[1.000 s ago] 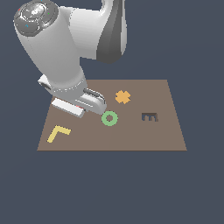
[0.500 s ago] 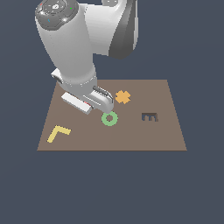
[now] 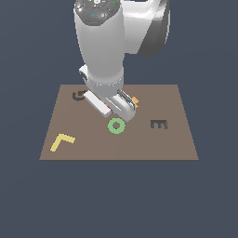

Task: Insert a designated object into the corresponding slot on a board.

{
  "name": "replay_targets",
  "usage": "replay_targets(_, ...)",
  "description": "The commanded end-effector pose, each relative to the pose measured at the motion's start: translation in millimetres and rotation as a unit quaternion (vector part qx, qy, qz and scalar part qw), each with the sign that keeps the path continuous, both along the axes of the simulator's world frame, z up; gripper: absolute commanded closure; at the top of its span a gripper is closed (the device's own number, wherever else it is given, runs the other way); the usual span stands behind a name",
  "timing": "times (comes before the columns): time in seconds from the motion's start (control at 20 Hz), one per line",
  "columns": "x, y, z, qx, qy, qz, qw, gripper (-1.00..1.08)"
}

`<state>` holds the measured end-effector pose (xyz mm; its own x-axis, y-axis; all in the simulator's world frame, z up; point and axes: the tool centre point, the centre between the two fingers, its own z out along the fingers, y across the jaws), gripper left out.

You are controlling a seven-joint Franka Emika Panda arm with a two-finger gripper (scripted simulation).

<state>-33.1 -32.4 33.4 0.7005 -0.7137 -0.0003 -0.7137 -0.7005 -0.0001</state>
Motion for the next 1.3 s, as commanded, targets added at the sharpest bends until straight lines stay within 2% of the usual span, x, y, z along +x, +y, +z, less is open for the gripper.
replay_targets(0.0, -1, 17, 1, 0.000, 0.000, -0.036, 0.9994, 1.08)
replay_targets(0.2, -1, 43, 2, 0.000, 0.000, -0.092, 0.9957, 1.08)
replay_targets(0.45, 5, 76, 3, 0.000, 0.000, -0.162, 0.9868, 1.08)
replay_targets(0.85, 23, 124, 5, 0.000, 0.000, -0.266, 0.9639, 1.08)
replay_targets(1.25, 43, 155, 6, 0.001, 0.000, -0.341, 0.9400, 1.08)
